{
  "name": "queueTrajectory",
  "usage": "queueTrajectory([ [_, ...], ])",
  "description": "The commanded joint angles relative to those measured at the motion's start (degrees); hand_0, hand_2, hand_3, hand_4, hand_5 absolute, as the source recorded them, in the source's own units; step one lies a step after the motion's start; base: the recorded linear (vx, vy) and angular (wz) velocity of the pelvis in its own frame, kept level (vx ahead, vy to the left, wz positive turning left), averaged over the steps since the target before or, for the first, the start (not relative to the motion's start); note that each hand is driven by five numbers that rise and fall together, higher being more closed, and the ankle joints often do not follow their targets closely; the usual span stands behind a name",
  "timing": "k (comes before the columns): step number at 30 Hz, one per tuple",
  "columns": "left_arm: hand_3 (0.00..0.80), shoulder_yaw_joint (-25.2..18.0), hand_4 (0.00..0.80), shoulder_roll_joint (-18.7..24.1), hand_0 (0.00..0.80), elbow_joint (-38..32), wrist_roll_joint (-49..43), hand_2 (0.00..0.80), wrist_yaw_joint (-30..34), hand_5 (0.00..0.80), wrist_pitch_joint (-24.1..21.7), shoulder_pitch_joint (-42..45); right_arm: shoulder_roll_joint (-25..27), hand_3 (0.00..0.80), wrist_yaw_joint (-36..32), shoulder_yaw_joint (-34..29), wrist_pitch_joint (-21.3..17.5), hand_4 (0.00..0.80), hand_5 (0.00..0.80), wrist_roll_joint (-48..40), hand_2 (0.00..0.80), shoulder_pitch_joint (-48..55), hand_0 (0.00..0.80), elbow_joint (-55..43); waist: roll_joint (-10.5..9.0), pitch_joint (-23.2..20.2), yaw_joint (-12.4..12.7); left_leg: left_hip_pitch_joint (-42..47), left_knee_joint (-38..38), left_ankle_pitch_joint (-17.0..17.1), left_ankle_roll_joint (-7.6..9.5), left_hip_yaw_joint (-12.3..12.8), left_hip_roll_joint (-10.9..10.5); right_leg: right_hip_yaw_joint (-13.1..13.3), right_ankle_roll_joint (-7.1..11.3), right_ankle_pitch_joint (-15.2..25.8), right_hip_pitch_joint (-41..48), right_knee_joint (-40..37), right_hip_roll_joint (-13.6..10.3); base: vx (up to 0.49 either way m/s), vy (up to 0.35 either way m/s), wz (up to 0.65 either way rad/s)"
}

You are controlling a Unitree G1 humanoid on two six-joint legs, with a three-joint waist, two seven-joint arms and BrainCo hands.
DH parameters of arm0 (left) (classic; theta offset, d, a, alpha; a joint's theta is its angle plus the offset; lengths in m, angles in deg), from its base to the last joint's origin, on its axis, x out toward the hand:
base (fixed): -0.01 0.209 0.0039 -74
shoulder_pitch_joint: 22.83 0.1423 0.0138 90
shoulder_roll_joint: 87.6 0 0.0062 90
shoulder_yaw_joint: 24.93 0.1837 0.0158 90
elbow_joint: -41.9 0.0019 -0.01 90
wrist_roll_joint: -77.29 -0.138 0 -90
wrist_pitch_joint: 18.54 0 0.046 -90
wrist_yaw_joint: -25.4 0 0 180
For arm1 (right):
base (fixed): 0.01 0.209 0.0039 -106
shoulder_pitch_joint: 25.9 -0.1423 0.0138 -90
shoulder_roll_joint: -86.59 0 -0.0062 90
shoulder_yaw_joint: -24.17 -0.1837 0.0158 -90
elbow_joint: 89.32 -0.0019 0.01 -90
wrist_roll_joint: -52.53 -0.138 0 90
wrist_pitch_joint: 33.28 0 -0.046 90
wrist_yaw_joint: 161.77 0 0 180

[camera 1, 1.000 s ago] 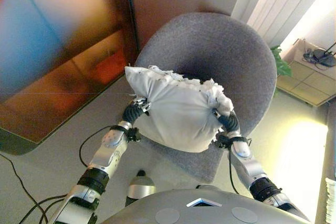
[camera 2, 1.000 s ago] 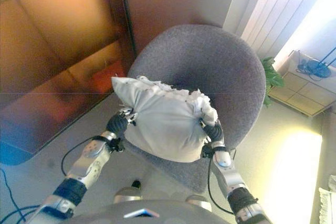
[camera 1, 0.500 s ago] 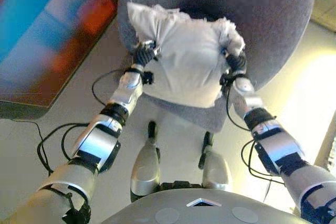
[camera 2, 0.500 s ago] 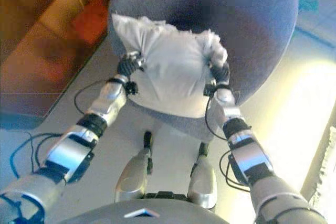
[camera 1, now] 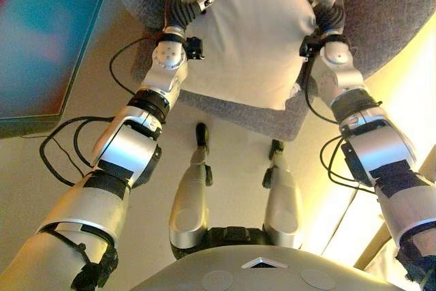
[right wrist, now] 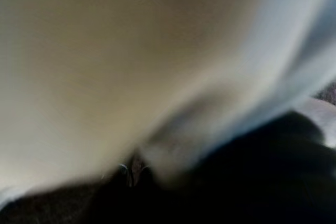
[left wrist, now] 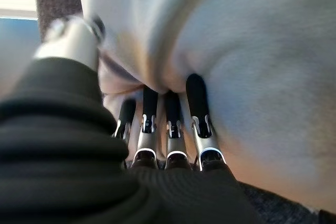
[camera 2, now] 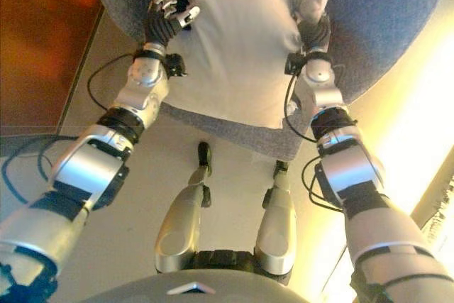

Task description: Pick up the cushion and take it to the sofa

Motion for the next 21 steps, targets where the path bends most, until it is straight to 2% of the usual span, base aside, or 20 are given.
queueTrajectory([
  [1, 0.000, -0.7, 0.000, 1.4, 0.000, 0.9, 1.7, 0.000, -1.9, 0.000, -2.6, -4.9, 3.0, 0.000, 0.2, 2.7, -2.9, 0.000, 0.000, 2.1, 0.000, -3.6, 0.000, -3.7, 1.38, 1.8, -0.6, 0.0, 2.6, -5.1, -1.78, -0.9, 1.6, 3.9, 3.25, 1.7, -4.7, 2.5, -6.2, 0.021, 0.059, -0.03],
  [2, 0.000, -0.7, 0.000, 1.4, 0.000, 0.9, 1.7, 0.000, -1.9, 0.000, -2.6, -4.9, 3.0, 0.000, 0.2, 2.7, -2.9, 0.000, 0.000, 2.1, 0.000, -3.6, 0.000, -3.7, 1.38, 1.8, -0.6, 0.0, 2.6, -5.1, -1.78, -0.9, 1.6, 3.9, 3.25, 1.7, -4.7, 2.5, -6.2, 0.033, 0.117, -0.05],
  [3, 0.000, -2.1, 0.000, 3.3, 0.000, -0.8, 2.6, 0.000, -3.1, 0.000, -3.5, -3.0, 5.2, 0.000, 0.9, 2.6, -4.0, 0.000, 0.000, 4.3, 0.000, -1.7, 0.000, -7.3, 1.85, 1.9, -1.0, 0.0, 2.7, -5.2, -1.78, -0.6, 1.4, 4.0, 3.10, 1.5, -5.1, 2.7, -6.3, 0.017, 0.065, -0.06],
  [6, 0.000, -2.3, 0.000, 3.6, 0.000, -1.3, 2.9, 0.000, -3.3, 0.000, -3.5, -2.4, 5.6, 0.000, 1.3, 2.5, -4.0, 0.000, 0.000, 4.6, 0.000, -1.0, 0.000, -8.3, 1.93, 1.8, -1.1, 0.0, 2.6, -5.2, -1.77, -0.6, 1.3, 4.0, 3.09, 1.4, -5.2, 2.7, -6.3, 0.023, 0.045, -0.11],
  [7, 0.000, -4.5, 0.000, 5.9, 0.000, -4.0, 4.1, 0.000, -4.7, 0.000, -3.0, 1.6, 8.8, 0.000, 3.4, 1.5, -4.6, 0.000, 0.000, 7.0, 0.000, 3.2, 0.000, -14.2, 2.46, 1.7, -1.4, 0.6, 2.8, -5.7, -1.86, -0.2, 1.0, 3.8, 3.13, 1.1, -4.9, 3.0, -6.7, 0.047, 0.061, -0.05],
  [9, 0.000, -4.4, 0.000, 5.9, 0.000, -4.0, 4.1, 0.000, -4.8, 0.000, -3.0, 1.6, 8.8, 0.000, 3.4, 1.5, -4.6, 0.000, 0.000, 7.0, 0.000, 3.2, 0.000, -14.2, 2.46, 1.7, -1.4, 0.6, 2.8, -5.7, -1.86, -0.2, 1.0, 3.8, 3.13, 1.1, -4.9, 3.0, -6.7, 0.060, 0.076, -0.06],
  [10, 0.000, -8.5, 0.000, 8.5, 0.000, -6.1, 7.4, 0.000, -8.3, 0.000, -2.4, 6.9, 13.1, 0.000, 5.6, -1.8, -5.2, 0.000, 0.000, 8.9, 0.000, 8.0, 0.000, -20.4, 3.16, 1.5, -1.9, 1.5, 3.0, -6.1, -2.03, 0.4, 0.7, 3.5, 3.20, 0.6, -4.6, 3.2, -7.3, 0.074, 0.092, -0.06],
  [12, 0.000, -8.4, 0.000, 8.4, 0.000, -6.4, 7.3, 0.000, -8.4, 0.000, -2.3, 7.2, 13.1, 0.000, 5.8, -1.9, -5.0, 0.000, 0.000, 9.1, 0.000, 8.6, 0.000, -20.9, 3.20, 1.3, -1.9, 1.5, 3.0, -6.1, -2.02, 0.3, 0.7, 3.4, 3.21, 0.5, -4.4, 3.2, -7.3, 0.075, 0.082, -0.06],
  [13, 0.000, -14.5, 0.000, 9.9, 0.000, -6.5, 10.1, 0.000, -10.6, 0.000, -1.8, 13.9, 16.2, 0.000, 6.9, -7.4, -6.4, 0.000, 0.000, 10.7, 0.000, 14.3, 0.000, -24.5, 3.78, 0.6, -2.3, 2.3, 3.2, -6.8, -2.11, 0.8, 0.6, 3.4, 3.29, -0.3, -4.0, 3.1, -7.7, 0.081, 0.079, -0.10],
  [15, 0.000, -15.5, 0.000, 10.2, 0.000, -6.3, 10.5, 0.000, -11.0, 0.000, -1.7, 14.9, 16.6, 0.000, 7.1, -8.4, -6.5, 0.000, 0.000, 11.0, 0.000, 15.3, 0.000, -25.0, 3.85, 0.4, -2.3, 2.3, 3.2, -7.0, -2.15, 0.9, 0.6, 3.3, 3.33, -0.4, -3.9, 3.1, -7.8, 0.062, 0.055, -0.06],
  [16, 0.000, -20.1, 0.000, 11.9, 0.000, -3.8, 11.5, 0.000, -12.7, 0.000, 0.0, 18.7, 18.8, 0.000, 9.2, -12.1, -7.0, 0.000, 0.000, 12.4, 0.000, 18.4, 0.000, -25.3, 3.89, -0.2, -2.4, 2.9, 3.3, -7.3, -2.35, 1.3, 0.8, 3.0, 3.42, -0.8, -3.4, 3.0, -8.0, 0.047, 0.023, -0.03],
  [21, 0.000, -20.9, 0.000, 12.4, 0.000, -3.0, 11.5, 0.000, -12.3, 0.000, 0.4, 19.5, 19.3, 0.000, 9.2, -12.9, -6.9, 0.000, 0.000, 12.2, 0.000, 19.3, 0.000, -25.4, 3.83, -0.4, -2.4, 3.1, 3.3, -7.4, -2.42, 1.4, 0.9, 2.8, 3.46, -0.9, -3.1, 2.8, -8.0, 0.043, -0.010, 0.04],
])
